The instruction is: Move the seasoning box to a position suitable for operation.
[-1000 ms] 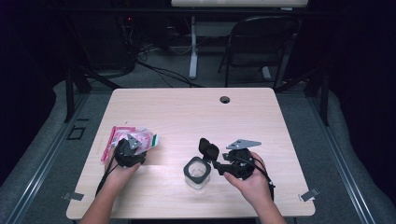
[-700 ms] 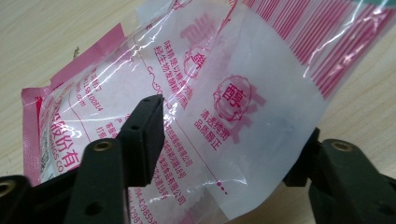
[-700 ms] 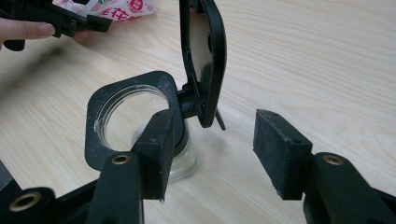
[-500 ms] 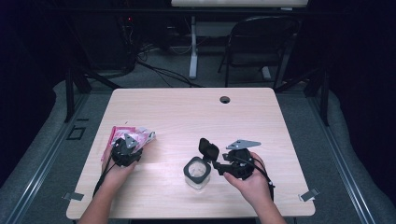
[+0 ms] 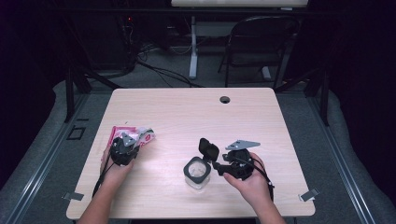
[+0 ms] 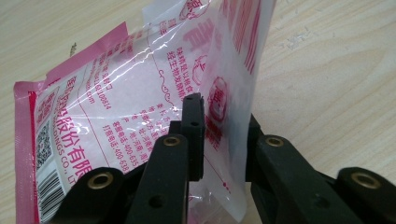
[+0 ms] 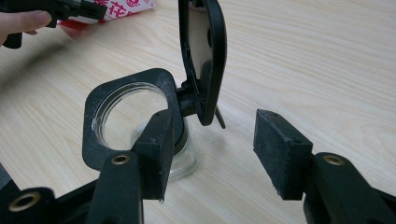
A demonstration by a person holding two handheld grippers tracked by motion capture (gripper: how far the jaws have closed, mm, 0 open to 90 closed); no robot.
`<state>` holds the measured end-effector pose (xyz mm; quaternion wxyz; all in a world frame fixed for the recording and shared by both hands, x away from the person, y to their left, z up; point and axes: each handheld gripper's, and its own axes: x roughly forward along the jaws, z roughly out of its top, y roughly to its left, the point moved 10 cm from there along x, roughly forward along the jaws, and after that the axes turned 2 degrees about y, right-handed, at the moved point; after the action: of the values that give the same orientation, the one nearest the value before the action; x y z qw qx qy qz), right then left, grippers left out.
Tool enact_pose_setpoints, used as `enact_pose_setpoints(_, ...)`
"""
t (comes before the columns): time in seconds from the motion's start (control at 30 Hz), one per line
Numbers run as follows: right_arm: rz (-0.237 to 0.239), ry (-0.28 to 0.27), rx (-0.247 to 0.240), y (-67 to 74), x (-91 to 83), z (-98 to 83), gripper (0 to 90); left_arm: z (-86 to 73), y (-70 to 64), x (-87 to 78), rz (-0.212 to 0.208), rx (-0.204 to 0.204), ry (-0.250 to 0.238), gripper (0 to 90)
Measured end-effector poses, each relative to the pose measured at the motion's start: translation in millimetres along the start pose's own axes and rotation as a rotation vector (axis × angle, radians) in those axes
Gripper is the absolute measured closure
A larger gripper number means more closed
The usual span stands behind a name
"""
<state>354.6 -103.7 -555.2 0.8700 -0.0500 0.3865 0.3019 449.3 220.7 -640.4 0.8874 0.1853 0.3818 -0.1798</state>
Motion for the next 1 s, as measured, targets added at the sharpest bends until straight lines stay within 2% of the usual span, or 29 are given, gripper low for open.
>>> enact_pose_setpoints(0.13, -0.004, 0.003, -0.001, -1.0, -1.2, -0.6, 48.0, 0.9, 2.9, -3.4, -0.03, -0.044, -0.008, 87.3)
enact_pose_setpoints(0.2, -0.005, -0.003, -0.001, -1.5, -1.6, -0.1, 48.0, 1.6, 5.0, -5.7, -0.05, -0.077, -0.017, 89.2)
enact_pose_setpoints(0.3, -0.007, -0.007, -0.001, -2.1, -2.3, 0.2, 47.9, 2.2, 7.7, -8.6, -0.067, -0.106, -0.023, 89.8)
enact_pose_setpoints(0.5, -0.006, -0.011, 0.003, -2.0, -1.8, 0.3, 47.9, 6.5, 13.0, -17.5, -0.063, -0.112, -0.029, 89.6)
enact_pose_setpoints(0.7, -0.006, -0.01, -0.001, -2.6, -2.1, 0.3, 47.9, 9.2, 20.2, -28.8, -0.091, -0.154, -0.041, 89.3)
enact_pose_setpoints(1.0, -0.004, -0.014, 0.005, -2.0, -1.6, 0.8, 47.8, 15.1, 37.2, -50.8, -0.07, -0.189, -0.081, 89.1)
